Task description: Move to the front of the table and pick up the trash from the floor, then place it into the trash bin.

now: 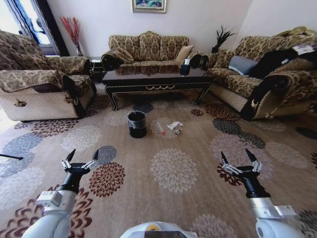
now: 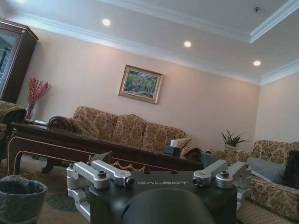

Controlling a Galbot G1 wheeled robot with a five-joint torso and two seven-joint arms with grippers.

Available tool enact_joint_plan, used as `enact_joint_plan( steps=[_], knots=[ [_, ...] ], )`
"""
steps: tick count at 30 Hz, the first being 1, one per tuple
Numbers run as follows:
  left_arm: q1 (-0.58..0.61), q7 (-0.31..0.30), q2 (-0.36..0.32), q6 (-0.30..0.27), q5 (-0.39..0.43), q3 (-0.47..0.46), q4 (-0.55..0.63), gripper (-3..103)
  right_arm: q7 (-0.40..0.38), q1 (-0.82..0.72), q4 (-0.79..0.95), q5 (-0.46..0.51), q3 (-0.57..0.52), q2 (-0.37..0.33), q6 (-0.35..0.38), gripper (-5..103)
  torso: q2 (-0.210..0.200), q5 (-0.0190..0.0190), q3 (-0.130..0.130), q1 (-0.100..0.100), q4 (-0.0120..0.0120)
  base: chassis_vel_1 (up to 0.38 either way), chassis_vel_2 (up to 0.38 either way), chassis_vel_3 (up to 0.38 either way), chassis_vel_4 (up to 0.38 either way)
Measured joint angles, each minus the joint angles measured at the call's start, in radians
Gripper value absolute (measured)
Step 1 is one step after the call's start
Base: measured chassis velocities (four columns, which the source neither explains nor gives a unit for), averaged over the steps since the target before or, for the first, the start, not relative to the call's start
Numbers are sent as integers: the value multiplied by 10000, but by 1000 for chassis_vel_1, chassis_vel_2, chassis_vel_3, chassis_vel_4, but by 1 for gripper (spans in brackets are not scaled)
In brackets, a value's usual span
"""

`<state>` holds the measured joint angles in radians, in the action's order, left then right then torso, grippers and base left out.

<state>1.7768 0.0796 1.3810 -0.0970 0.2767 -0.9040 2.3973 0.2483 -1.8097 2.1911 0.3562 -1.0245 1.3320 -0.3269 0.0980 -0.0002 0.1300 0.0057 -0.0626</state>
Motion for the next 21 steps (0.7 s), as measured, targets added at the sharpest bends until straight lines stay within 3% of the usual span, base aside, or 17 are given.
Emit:
enact_joint_plan(
  steps=[13,21],
  knots=[
    [126,-161,78,47,-98,-29,-65,100,37,17,-35,-143,75,67,-65,100,6,2,3,0,-1,-347,350,351,-353],
    [266,-349,236,-206,-238,-13,127,100,30,-17,-92,-68,68,13,-179,100,7,-1,6,2,-1,-351,351,363,-348]
  ],
)
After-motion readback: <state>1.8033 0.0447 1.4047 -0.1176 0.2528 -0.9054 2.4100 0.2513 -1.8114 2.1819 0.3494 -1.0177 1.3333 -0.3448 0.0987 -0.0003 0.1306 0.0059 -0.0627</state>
